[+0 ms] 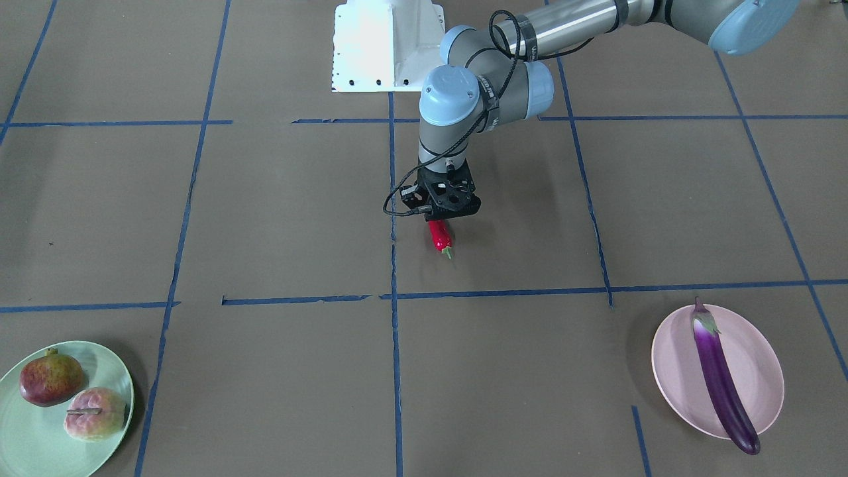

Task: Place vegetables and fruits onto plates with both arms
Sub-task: 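Grasp the chili pepper with the left gripper and carry it to the pink plate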

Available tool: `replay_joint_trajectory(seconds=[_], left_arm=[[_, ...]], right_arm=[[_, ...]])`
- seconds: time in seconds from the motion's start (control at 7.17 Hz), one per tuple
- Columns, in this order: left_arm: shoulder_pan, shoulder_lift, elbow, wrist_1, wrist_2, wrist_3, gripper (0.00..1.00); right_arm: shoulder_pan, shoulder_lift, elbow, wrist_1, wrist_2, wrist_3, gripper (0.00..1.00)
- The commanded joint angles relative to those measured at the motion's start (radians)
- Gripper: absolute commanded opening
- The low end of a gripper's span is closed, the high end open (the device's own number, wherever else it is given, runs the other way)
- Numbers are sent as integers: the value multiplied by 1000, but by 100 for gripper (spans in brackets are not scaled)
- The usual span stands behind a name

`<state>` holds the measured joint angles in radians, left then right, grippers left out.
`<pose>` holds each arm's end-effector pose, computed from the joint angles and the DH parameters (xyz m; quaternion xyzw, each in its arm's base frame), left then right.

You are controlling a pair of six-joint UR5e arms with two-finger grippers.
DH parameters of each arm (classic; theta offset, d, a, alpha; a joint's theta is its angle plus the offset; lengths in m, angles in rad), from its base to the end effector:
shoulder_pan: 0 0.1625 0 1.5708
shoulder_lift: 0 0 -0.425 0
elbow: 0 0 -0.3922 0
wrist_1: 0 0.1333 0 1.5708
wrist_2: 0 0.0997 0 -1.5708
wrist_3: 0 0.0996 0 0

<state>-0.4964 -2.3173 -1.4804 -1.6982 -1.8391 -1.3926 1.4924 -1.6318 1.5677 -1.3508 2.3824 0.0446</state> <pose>0.5978 -0.4454 0.2329 0.0086 0.3980 -0.0947 0.9125 0.0237 -0.4779 0.6641 0.0472 -0.3972 -0.0462 0.9153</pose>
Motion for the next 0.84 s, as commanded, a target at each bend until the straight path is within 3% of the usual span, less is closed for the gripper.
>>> replay_joint_trajectory(seconds=[0.0, 0.14, 0.42, 0.7], left_arm=[[-22, 6, -23, 0, -3, 10, 0], [-83, 16, -32, 0, -40, 33, 0], [-274, 96, -43, 0, -170, 271, 0], [-478, 108, 91, -4, -263, 561, 0]], right_arm=[[0, -8, 8, 4, -3, -2, 100], [0, -10, 8, 4, -5, -5, 100], [0, -25, 6, 5, -5, -9, 100], [12, -75, 26, 4, -5, -67, 100]])
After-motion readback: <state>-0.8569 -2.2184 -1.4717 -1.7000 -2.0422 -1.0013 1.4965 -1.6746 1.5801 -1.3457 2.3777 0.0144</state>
